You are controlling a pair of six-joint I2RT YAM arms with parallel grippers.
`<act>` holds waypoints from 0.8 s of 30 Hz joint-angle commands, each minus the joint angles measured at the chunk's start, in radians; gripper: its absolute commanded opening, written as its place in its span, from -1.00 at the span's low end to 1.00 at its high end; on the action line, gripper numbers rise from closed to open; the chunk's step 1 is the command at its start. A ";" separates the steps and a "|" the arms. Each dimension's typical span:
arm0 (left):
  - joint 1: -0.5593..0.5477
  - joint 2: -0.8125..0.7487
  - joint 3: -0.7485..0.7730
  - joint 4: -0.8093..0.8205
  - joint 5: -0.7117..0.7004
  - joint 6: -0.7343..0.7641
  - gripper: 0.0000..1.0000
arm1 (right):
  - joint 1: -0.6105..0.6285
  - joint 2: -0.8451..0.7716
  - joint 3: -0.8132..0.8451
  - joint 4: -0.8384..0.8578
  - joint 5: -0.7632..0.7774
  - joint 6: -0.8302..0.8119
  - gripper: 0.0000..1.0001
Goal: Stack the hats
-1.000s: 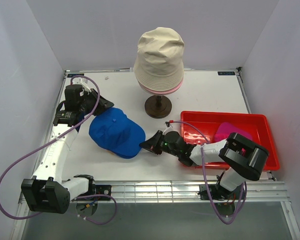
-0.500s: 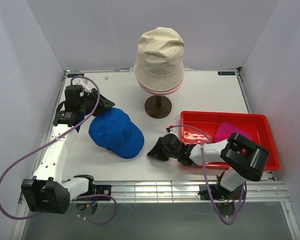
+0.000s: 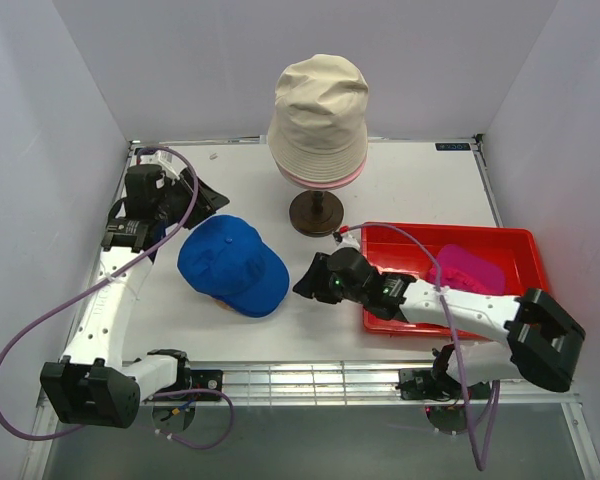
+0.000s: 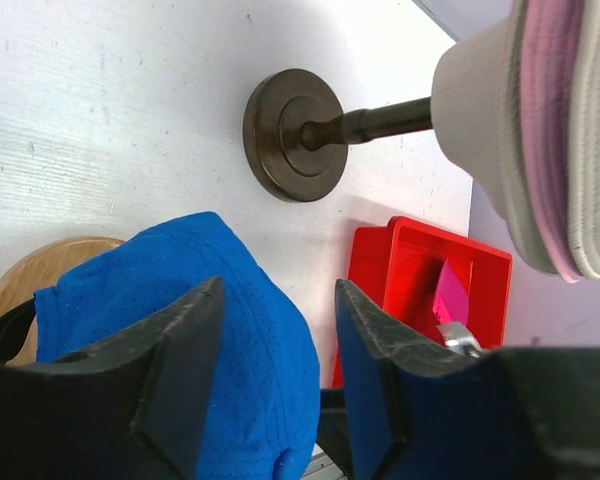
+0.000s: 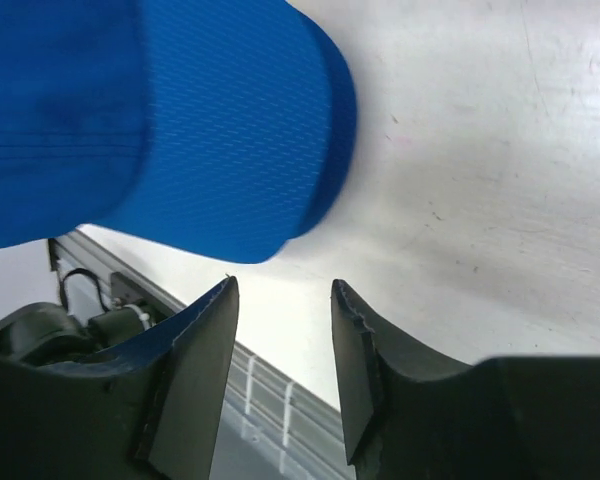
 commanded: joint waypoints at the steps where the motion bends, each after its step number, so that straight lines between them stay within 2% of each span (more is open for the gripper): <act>1: -0.004 -0.039 0.078 -0.004 -0.018 0.032 0.19 | -0.002 -0.108 0.074 -0.165 0.081 -0.097 -0.03; 3: -0.004 -0.039 0.096 0.001 -0.015 0.034 0.28 | -0.027 -0.183 0.105 -0.306 0.125 -0.119 0.00; 8: -0.004 -0.037 0.159 0.010 0.006 0.032 0.32 | -0.120 -0.384 0.227 -0.651 0.231 -0.189 0.11; 9: -0.004 -0.036 0.165 0.016 0.011 0.031 0.32 | -0.160 -0.404 0.247 -0.766 0.265 -0.199 0.12; 13: -0.004 -0.042 0.175 0.056 0.054 -0.003 0.31 | -0.251 -0.447 0.364 -1.042 0.372 -0.242 0.28; 18: -0.004 -0.052 0.176 0.100 0.116 -0.029 0.32 | -0.363 -0.383 0.428 -1.230 0.406 -0.291 0.52; 24: -0.004 -0.066 0.178 0.125 0.161 -0.041 0.33 | -0.394 -0.343 0.408 -1.359 0.416 -0.223 0.55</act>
